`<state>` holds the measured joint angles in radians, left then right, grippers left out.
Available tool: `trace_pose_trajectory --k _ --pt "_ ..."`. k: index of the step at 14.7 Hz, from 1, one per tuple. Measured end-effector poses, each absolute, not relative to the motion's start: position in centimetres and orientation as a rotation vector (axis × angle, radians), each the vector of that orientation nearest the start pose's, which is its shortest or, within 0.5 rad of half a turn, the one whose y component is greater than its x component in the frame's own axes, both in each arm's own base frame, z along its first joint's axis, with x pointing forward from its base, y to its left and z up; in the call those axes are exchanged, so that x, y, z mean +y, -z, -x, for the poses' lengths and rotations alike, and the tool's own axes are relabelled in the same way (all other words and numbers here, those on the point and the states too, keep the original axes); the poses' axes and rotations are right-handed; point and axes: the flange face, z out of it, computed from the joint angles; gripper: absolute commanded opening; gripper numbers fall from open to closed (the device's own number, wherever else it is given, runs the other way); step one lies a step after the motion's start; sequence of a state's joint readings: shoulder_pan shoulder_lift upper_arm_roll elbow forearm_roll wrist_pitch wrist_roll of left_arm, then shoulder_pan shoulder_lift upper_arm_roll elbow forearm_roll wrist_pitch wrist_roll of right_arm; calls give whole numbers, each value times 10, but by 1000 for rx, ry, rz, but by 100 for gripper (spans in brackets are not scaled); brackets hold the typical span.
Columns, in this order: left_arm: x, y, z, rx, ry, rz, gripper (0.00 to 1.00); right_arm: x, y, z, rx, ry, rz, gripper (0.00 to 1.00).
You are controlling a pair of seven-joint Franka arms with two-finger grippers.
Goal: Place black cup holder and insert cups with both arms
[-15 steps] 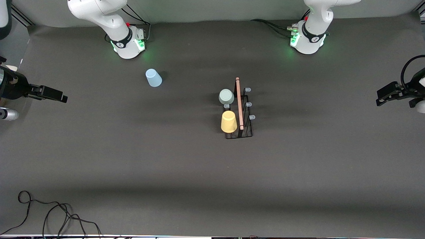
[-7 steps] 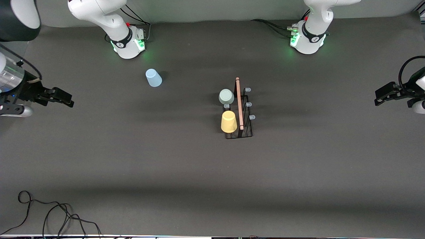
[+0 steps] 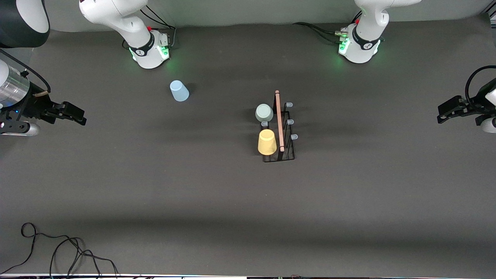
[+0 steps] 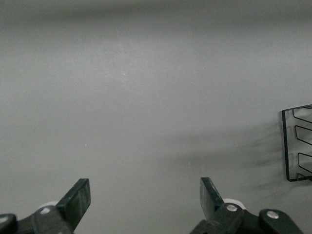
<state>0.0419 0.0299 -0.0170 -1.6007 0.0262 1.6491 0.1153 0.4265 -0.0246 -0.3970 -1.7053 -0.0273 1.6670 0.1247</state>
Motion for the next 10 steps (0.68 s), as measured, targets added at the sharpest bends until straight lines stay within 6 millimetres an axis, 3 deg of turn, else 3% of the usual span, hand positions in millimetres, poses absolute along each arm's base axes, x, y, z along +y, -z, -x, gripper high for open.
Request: trace_pose_trajectory --k 10 --pt "18 -601 -570 143 26 3111 100 10 -582 -551 155 -28 3163 100"
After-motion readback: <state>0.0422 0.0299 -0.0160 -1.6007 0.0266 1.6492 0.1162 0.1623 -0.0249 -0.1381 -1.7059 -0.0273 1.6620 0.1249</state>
